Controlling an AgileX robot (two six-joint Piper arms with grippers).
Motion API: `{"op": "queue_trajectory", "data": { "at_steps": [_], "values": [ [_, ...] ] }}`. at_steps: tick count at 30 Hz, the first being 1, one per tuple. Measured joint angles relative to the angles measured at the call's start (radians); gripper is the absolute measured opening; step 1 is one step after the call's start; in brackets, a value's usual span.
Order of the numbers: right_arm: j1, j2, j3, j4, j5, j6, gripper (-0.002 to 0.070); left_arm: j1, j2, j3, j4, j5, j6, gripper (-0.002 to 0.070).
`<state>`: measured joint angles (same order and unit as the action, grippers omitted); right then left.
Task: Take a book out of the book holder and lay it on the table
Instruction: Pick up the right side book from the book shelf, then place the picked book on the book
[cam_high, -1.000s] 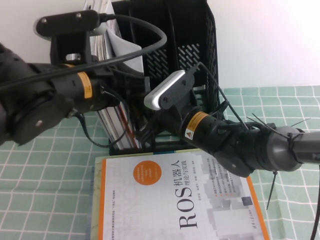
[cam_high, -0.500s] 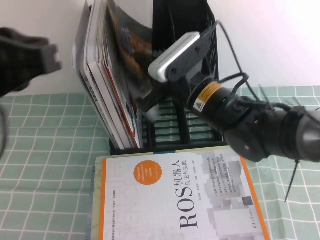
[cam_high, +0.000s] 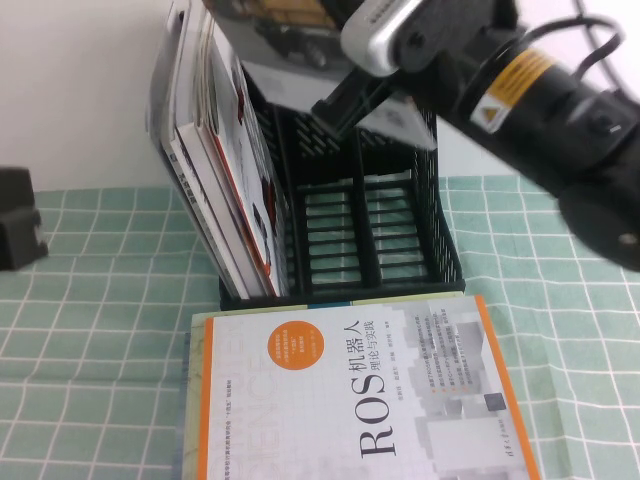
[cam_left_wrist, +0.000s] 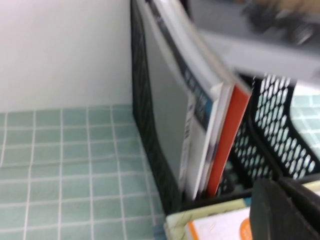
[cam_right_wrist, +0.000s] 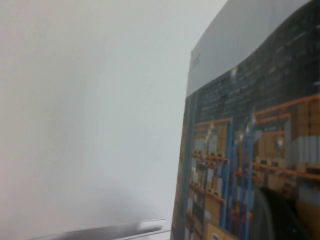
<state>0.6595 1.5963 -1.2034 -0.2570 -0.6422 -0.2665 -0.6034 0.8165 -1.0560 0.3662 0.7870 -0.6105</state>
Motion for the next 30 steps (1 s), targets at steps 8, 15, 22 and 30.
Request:
{"op": "queue_trajectory", "data": {
  "at_steps": [8,15,22,30],
  "values": [
    [0.0,-0.193,0.0,-0.215,0.243,0.018,0.0018,0.0,-0.011,0.16,0.059,0.002,-0.107,-0.0003],
    [0.0,-0.328,0.002,-0.639,0.407,0.337,0.0018,0.0,-0.013,0.284,0.134,-0.005,-0.255,-0.0003],
    [-0.004,-0.405,0.007,-1.381,0.245,1.055,0.0018,0.0,-0.049,0.359,0.207,-0.017,-0.405,-0.0003],
    [-0.004,-0.434,0.058,-1.518,-0.019,1.28,0.0018,0.0,-0.089,0.372,0.249,0.022,-0.444,-0.0003]
  ]
}}
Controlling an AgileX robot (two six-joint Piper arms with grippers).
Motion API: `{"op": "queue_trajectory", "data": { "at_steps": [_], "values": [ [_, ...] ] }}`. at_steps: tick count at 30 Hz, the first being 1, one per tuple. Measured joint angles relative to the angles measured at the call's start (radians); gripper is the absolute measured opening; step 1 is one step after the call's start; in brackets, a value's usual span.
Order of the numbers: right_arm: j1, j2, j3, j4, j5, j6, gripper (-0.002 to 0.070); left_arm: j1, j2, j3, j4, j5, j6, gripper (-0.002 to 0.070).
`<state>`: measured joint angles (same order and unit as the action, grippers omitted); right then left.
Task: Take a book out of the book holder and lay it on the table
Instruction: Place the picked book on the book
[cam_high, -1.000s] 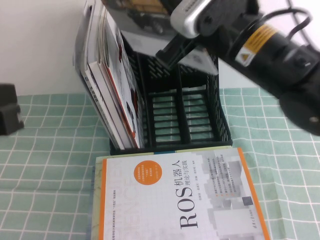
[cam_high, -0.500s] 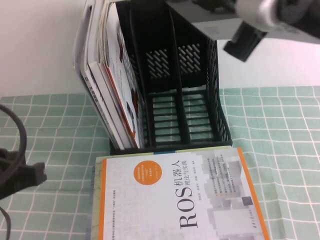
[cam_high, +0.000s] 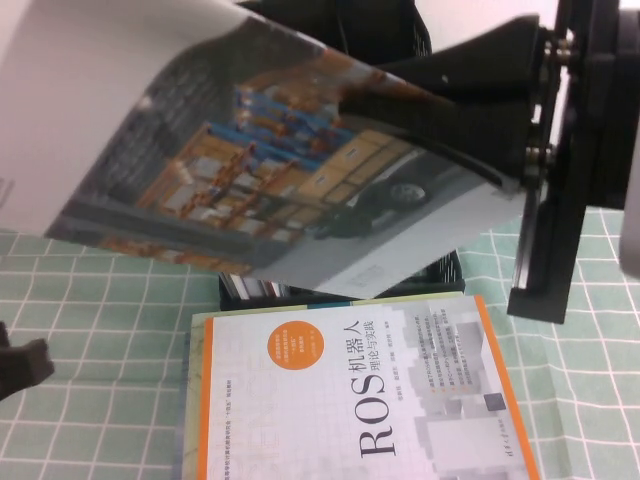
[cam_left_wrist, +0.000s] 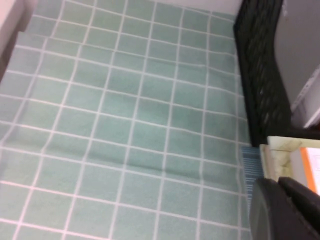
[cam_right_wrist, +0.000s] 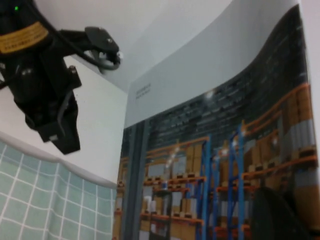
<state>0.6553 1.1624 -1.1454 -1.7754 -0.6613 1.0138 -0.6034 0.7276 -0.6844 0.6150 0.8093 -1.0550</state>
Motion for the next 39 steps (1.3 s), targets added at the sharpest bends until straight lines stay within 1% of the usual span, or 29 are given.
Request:
{"op": "queue_trajectory", "data": {
  "at_steps": [3,10,16,20,24,28,30,32,35,39],
  "values": [
    [0.0,-0.018,0.032,-0.004,0.064,-0.069,0.0018,0.0,-0.026,0.0,0.014,0.041,-0.002,-0.0003],
    [0.0,-0.076,0.047,-0.002,0.434,-0.259,0.0018,0.0,-0.107,0.0,0.021,0.082,-0.002,-0.0003],
    [0.0,-0.18,0.049,0.021,0.673,-0.391,0.0018,0.0,-0.164,0.0,0.019,0.122,-0.002,-0.0003],
    [0.0,-0.243,0.057,0.091,0.865,-0.529,0.0018,0.0,-0.177,0.0,0.007,0.146,0.004,-0.0003],
    [0.0,-0.283,0.057,0.314,1.059,-0.75,0.0018,0.0,-0.178,0.0,-0.012,0.149,0.014,-0.0003],
    [0.0,-0.306,0.057,0.612,1.272,-1.022,0.0018,0.0,-0.178,0.0,-0.014,0.149,0.022,-0.0003],
    [0.0,-0.311,0.057,0.753,1.361,-1.125,0.0018,0.0,-0.178,0.0,-0.014,0.149,0.027,-0.0003],
    [0.0,-0.313,0.057,0.936,1.408,-1.245,0.0017,0.0,-0.178,0.0,-0.014,0.149,0.027,-0.0003],
    [0.0,-0.314,0.057,1.181,1.429,-1.43,0.0017,0.0,-0.178,0.0,-0.014,0.143,0.031,-0.0003],
    [0.0,-0.296,0.057,1.466,1.436,-1.671,0.0017,0.0,-0.178,0.0,-0.014,0.141,0.033,-0.0003]
  ]
}}
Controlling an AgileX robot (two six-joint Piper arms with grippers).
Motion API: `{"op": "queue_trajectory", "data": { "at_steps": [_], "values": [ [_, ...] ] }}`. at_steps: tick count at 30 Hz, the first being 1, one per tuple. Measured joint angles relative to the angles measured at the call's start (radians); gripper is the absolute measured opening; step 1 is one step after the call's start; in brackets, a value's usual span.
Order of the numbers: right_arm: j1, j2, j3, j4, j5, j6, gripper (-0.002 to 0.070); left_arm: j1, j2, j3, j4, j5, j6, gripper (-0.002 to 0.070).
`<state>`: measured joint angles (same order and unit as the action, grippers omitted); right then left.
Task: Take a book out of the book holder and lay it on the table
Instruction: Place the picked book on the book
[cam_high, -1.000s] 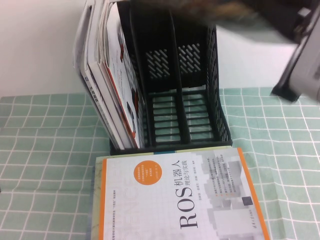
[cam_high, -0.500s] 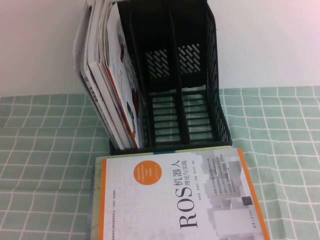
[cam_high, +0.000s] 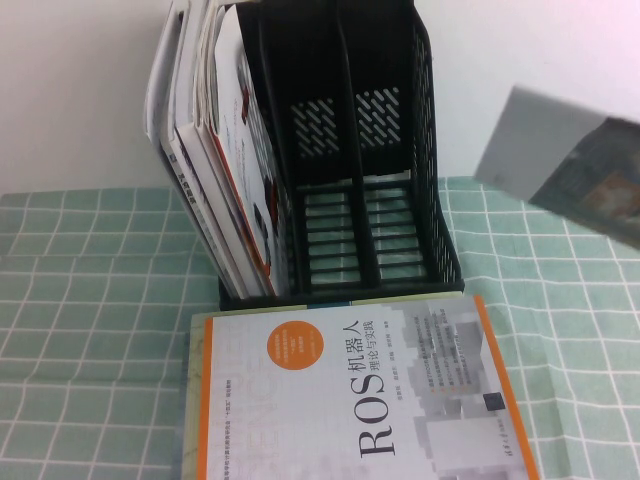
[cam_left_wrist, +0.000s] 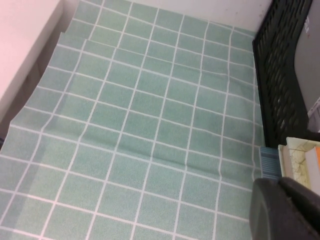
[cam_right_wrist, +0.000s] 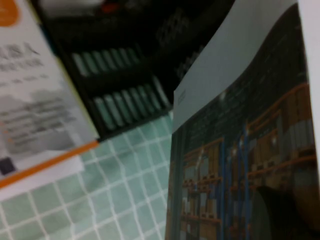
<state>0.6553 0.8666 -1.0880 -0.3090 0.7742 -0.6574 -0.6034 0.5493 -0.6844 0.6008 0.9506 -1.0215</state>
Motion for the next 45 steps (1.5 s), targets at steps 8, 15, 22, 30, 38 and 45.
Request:
{"op": "queue_trajectory", "data": {
  "at_steps": [8,15,22,30,38,45],
  "values": [
    [0.0,0.096,0.028,0.425,-0.08,-0.388,0.0017,0.0,0.0,0.0,-0.026,-0.014,0.008,-0.0003],
    [0.123,0.203,0.054,0.536,-0.258,-0.581,0.0017,0.0,0.0,0.0,-0.045,-0.052,0.016,-0.0003],
    [0.258,0.329,0.054,0.526,-0.374,-0.631,0.0017,0.0,0.0,0.0,-0.046,-0.053,0.023,-0.0003],
    [0.29,0.452,0.055,0.462,-0.46,-0.633,0.0017,0.0,0.0,0.0,-0.048,-0.053,0.029,-0.0003],
    [0.29,0.474,0.059,0.445,-0.498,-0.627,0.0017,0.0,0.0,0.0,-0.049,-0.053,0.049,-0.0003],
    [0.29,0.474,0.063,0.349,-0.445,-0.477,0.0017,0.0,0.0,0.0,-0.051,-0.053,0.049,-0.0002]
  ]
}}
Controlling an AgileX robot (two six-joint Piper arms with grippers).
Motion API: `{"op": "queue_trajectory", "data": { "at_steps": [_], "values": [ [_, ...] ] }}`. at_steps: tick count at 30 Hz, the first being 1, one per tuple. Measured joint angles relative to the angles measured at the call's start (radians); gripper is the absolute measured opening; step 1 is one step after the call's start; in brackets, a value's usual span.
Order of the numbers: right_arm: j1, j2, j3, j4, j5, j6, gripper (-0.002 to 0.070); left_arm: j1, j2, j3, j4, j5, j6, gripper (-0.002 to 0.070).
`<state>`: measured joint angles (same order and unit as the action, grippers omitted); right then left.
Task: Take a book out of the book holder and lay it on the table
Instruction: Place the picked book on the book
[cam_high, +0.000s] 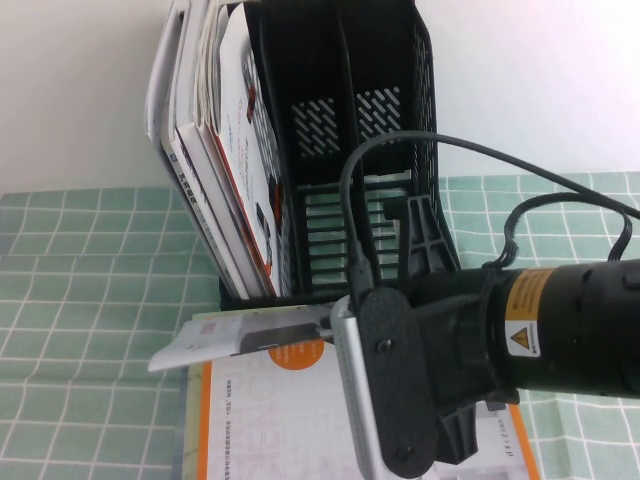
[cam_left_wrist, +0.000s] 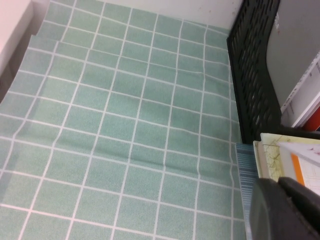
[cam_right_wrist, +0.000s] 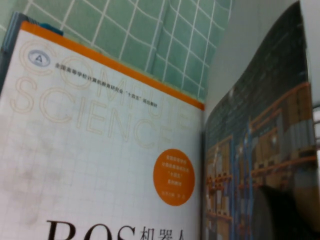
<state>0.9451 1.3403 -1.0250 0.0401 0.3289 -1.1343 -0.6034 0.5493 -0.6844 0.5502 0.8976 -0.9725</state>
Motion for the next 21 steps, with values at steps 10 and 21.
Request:
{"op": "queue_trajectory", "data": {
  "at_steps": [10,21],
  "values": [
    [0.006,0.0,0.089,-0.023,-0.034,0.109,0.0017,0.0,0.0,0.0,-0.001,0.0,0.0,-0.0003],
    [0.093,0.052,0.12,0.019,-0.102,0.111,0.0017,0.0,0.0,0.0,-0.009,0.0,0.0,-0.0003]
  ]
}}
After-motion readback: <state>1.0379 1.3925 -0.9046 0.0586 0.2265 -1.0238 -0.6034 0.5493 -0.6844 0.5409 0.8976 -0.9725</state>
